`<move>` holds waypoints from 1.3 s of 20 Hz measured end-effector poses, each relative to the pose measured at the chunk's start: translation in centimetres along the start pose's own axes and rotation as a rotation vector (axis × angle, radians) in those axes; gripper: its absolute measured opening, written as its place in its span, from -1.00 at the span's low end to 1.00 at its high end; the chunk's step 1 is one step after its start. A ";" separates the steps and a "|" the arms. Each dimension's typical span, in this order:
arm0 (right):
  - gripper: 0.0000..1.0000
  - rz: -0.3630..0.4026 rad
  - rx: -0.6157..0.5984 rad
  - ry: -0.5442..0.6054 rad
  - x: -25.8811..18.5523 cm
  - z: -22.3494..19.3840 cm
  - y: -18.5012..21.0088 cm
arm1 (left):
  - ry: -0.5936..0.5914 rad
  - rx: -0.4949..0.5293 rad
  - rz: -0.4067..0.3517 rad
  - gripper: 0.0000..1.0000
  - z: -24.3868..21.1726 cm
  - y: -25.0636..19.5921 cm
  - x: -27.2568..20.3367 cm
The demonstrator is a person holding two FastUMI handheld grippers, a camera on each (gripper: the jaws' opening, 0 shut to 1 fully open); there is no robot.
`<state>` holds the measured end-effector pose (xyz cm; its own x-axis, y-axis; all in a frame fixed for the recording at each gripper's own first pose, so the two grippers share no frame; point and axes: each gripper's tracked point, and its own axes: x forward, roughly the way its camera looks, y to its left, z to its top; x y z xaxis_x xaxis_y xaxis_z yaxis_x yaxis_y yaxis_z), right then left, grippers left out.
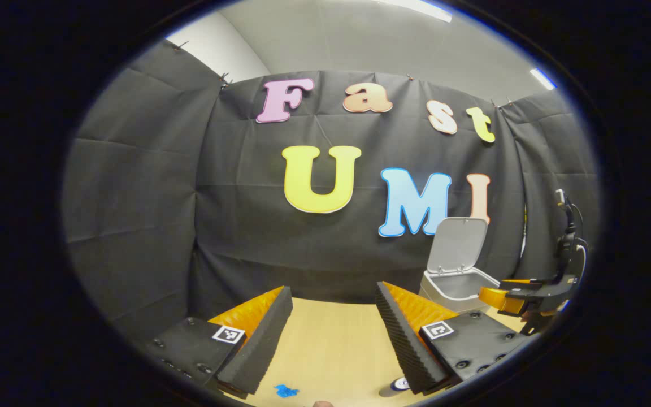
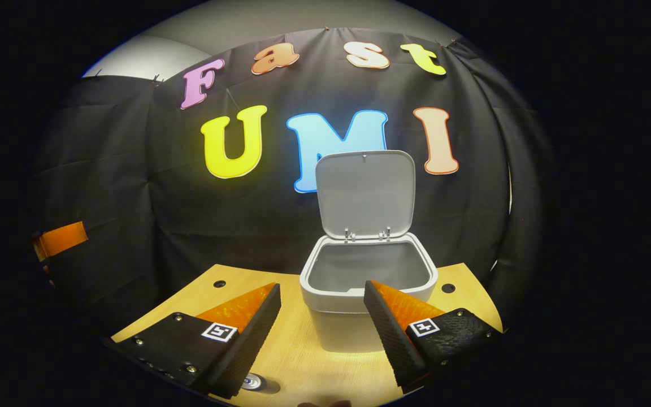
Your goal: Press the lid of the desktop garbage bin to open it, pick up the crumpled paper on the desktop and throw it into the bin, then pick up the pop can on the desktop and drop it into the bin, and finally close the garbage bin lid.
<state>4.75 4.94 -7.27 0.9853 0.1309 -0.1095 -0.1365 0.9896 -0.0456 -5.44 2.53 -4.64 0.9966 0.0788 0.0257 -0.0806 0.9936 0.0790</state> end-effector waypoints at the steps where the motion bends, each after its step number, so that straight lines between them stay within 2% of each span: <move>1: 0.89 0.005 -0.005 0.005 -0.1 -0.2 0.4 | 0.003 0.003 0.004 1.00 -0.2 0.4 -0.1; 2: 0.89 0.011 -0.008 0.009 -0.3 -0.5 0.8 | 0.007 0.008 0.012 0.96 -0.5 1.0 -0.2; 12: 0.89 0.103 -0.035 0.061 -1.0 -2.8 6.0 | 0.083 0.021 0.094 1.00 -5.0 6.7 -1.2; 19: 0.89 0.171 -0.046 0.100 -1.4 -4.4 9.2 | 0.199 0.001 0.083 1.00 -11.7 8.6 -1.8; 26: 0.90 0.200 -0.064 0.158 -1.8 -6.6 10.4 | 0.330 -0.008 0.072 1.00 -18.6 9.4 -1.8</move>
<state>0.90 14.59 -14.12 0.9106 0.3078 -0.2758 -0.3382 0.9385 -0.0693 -7.66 13.21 -22.51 0.9410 0.1693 -0.2932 -0.1520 0.9851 0.0809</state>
